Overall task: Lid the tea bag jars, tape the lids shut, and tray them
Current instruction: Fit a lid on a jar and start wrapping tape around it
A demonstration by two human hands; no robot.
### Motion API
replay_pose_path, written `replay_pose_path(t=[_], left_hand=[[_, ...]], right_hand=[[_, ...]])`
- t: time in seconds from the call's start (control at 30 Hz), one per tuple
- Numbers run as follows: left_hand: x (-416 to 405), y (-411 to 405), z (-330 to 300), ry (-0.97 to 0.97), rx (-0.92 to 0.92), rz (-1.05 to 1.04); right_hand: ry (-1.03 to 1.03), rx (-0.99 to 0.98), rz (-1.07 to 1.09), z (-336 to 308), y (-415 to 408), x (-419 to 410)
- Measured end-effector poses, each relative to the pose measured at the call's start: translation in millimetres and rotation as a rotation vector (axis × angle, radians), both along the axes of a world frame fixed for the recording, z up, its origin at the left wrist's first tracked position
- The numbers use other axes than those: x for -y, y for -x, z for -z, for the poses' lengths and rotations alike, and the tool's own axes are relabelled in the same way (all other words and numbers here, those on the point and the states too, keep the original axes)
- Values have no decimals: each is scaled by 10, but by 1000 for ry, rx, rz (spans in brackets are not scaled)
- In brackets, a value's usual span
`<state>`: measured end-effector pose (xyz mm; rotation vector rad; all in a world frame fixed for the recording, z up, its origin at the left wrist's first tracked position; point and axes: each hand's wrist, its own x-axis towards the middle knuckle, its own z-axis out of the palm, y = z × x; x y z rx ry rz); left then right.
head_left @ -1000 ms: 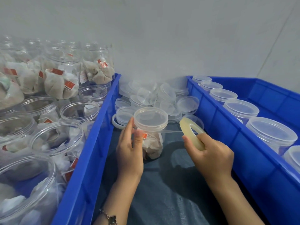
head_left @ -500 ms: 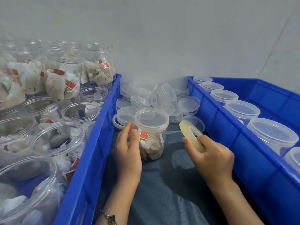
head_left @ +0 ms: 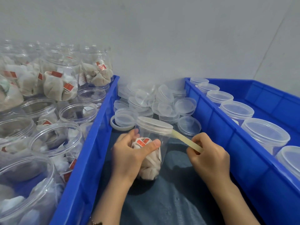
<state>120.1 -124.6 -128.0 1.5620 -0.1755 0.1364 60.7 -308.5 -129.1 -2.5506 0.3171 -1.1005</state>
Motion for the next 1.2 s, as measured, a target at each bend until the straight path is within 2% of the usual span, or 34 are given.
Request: replay_pose_path(t=[0.13, 0.3, 0.57, 0.67, 0.77, 0.97, 1.03, 1.1, 1.2], left_hand=[[2, 48, -24, 93, -113, 130], [-14, 58, -42, 128, -181, 199], [-21, 63, -47, 180, -206, 350], [-29, 70, -60, 170, -197, 486], [-15, 82, -59, 140, -177, 596], [15, 84, -30, 91, -118, 824], [5, 66, -25, 81, -129, 891], [7, 63, -15, 84, -134, 882], [24, 72, -37, 121, -124, 627]], right_hand=[[-23, -17, 33, -18, 10, 22], [-35, -37, 51, -35, -5, 57], [-90, -72, 48, -52, -57, -4], [-64, -14, 75, -62, -72, -42], [-85, -101, 106, -75, -95, -99], [-37, -154, 5, -97, -37, -202], [-22, -106, 4, -61, -33, -195], [-11, -62, 14, -32, -23, -211], [6, -51, 44, 0, -37, -201]])
